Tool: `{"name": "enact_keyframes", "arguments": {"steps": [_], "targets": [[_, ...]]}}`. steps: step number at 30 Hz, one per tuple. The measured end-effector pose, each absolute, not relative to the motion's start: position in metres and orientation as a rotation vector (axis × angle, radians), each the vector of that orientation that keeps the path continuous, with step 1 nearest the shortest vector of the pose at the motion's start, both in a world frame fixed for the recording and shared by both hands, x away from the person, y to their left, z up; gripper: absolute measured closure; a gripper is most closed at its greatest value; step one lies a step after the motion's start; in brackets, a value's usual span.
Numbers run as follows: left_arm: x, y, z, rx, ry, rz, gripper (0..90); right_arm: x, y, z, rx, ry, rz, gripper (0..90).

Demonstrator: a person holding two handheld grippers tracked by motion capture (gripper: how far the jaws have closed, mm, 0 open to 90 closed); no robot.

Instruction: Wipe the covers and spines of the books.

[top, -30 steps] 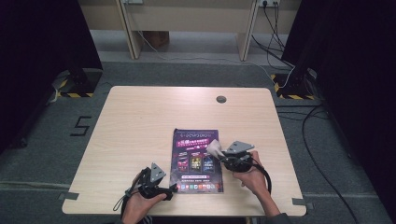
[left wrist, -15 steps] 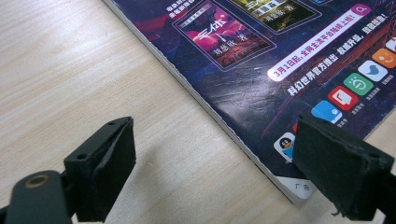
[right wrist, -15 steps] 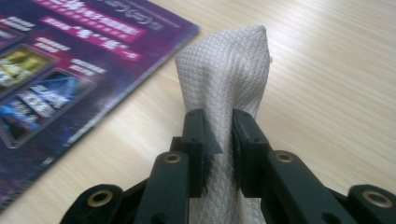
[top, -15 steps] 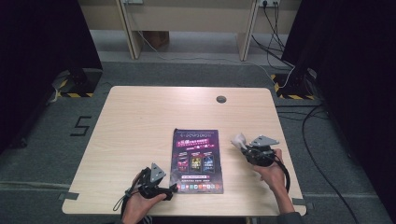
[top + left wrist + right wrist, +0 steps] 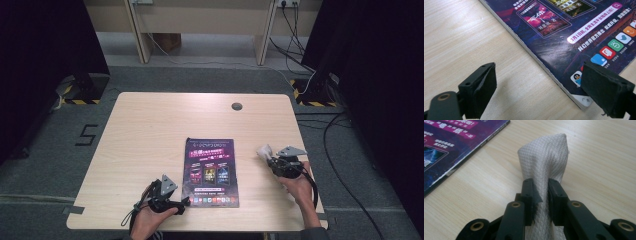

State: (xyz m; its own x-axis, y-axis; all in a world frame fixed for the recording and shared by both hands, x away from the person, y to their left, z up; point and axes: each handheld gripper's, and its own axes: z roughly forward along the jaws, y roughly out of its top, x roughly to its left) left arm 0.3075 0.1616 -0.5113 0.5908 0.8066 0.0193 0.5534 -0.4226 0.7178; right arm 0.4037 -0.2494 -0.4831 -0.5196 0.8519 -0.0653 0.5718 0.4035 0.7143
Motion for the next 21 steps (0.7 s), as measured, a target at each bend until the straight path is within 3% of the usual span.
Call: {"name": "enact_keyframes", "arguments": {"steps": [15, 21], "targets": [[0.307, 0.162, -0.511, 2.136, 1.073, 0.478, 12.6, 0.408, -0.255, -0.494, 1.266, 2.274, 0.833, 75.8], [0.307, 0.162, -0.511, 2.137, 1.072, 0.479, 12.6, 0.409, -0.256, -0.497, 1.287, 2.281, 0.829, 69.7]]}}
